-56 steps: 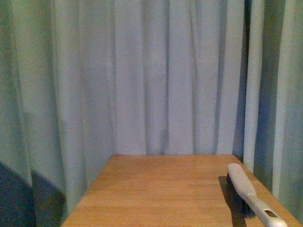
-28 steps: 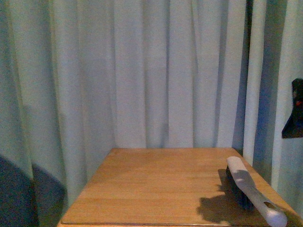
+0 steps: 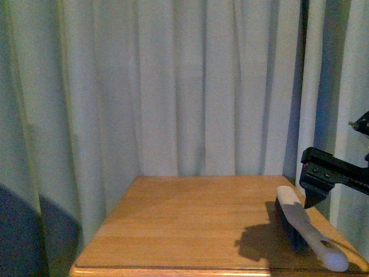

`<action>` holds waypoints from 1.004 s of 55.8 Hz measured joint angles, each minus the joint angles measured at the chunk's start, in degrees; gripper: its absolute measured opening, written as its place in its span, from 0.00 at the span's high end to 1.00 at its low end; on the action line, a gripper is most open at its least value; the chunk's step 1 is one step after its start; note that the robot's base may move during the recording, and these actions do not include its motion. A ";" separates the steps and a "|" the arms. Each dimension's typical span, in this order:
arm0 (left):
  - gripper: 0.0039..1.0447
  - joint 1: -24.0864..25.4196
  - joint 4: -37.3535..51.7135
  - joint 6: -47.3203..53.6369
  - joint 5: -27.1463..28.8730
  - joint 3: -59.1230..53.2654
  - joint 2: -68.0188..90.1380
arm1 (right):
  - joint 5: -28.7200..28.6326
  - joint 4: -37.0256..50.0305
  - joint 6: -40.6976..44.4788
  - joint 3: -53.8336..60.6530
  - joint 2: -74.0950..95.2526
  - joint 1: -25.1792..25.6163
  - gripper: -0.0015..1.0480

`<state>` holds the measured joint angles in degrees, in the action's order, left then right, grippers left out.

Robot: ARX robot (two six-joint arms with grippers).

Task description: Clean up trash

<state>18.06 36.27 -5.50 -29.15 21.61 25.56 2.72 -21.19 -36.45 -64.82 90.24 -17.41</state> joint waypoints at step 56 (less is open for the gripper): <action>0.73 0.00 0.00 0.02 -0.02 0.00 0.00 | 2.47 -10.80 2.67 -11.61 14.86 -1.79 0.36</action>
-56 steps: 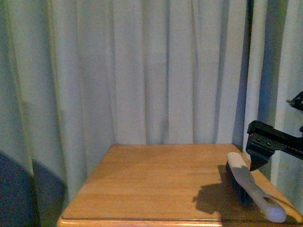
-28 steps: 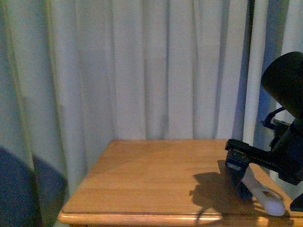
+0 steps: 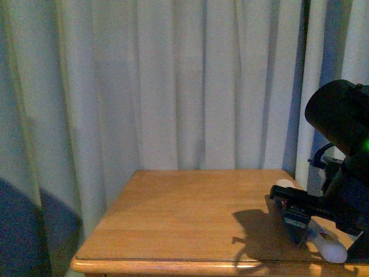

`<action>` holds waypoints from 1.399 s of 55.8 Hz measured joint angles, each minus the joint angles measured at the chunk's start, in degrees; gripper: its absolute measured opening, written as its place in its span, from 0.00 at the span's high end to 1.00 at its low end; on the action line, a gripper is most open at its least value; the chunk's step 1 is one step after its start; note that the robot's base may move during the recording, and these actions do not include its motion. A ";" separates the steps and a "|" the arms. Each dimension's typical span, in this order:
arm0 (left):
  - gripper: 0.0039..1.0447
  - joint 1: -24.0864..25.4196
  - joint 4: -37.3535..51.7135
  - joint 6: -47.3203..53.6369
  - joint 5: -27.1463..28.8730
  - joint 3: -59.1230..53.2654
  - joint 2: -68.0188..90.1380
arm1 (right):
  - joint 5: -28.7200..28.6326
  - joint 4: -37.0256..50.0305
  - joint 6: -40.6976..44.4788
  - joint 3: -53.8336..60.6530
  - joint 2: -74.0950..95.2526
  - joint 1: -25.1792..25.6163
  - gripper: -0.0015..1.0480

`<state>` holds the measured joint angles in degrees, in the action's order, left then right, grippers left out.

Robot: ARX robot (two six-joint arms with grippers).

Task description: Clean up trash

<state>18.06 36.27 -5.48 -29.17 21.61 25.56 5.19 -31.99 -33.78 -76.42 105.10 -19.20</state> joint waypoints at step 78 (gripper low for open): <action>0.73 0.00 0.00 -0.04 0.02 0.00 0.00 | 8.94 43.50 33.27 45.72 -69.64 2.56 0.81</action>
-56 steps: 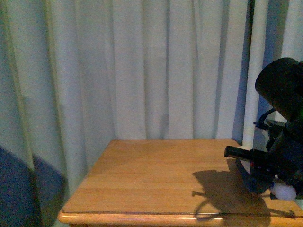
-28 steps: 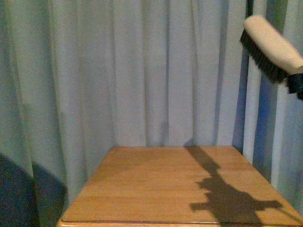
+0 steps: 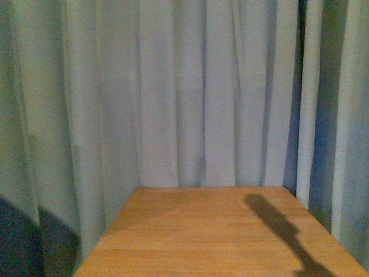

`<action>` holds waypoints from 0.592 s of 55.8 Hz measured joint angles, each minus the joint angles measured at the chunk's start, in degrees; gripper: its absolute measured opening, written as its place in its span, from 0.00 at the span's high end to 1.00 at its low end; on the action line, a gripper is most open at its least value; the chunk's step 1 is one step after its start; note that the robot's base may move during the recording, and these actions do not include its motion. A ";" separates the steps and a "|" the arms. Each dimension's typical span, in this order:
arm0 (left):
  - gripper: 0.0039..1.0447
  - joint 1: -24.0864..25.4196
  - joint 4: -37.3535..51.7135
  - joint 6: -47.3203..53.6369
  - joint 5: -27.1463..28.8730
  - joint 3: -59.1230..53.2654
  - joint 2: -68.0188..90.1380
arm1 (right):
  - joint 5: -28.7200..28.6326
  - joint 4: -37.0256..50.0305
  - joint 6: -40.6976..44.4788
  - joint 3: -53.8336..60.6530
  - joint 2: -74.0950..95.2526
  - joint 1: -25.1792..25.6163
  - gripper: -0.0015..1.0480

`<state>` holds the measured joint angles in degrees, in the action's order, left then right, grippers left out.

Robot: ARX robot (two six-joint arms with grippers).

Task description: Clean up trash

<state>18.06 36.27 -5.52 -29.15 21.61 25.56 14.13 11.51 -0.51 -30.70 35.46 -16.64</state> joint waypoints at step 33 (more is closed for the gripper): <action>0.73 0.00 0.00 0.00 0.00 0.00 0.00 | 5.22 2.64 -0.98 6.21 -7.41 -1.05 0.81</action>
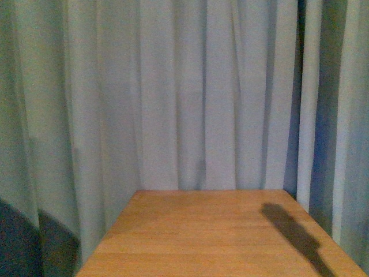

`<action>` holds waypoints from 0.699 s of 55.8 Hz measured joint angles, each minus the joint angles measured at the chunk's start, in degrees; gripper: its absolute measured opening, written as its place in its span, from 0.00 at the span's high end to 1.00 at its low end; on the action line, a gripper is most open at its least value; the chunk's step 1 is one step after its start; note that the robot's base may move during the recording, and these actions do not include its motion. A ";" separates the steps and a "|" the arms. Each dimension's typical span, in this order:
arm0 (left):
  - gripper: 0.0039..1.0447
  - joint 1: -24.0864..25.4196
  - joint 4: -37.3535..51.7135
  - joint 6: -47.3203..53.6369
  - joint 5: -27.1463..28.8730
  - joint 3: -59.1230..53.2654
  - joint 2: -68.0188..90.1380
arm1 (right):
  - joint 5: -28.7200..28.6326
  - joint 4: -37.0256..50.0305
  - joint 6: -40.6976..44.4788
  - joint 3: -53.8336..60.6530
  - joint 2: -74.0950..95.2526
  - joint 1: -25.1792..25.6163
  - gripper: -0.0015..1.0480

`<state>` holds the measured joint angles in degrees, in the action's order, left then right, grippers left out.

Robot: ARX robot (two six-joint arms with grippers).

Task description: Clean up trash

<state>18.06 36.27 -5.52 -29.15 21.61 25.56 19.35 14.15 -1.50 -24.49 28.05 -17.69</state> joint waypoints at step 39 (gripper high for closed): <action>0.73 0.04 -0.09 -0.02 -0.02 -0.11 -0.11 | 0.17 0.00 0.20 0.07 -0.20 0.20 0.81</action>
<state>18.11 36.18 -5.54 -29.17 21.50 25.45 19.53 14.15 -1.30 -24.43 27.86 -17.50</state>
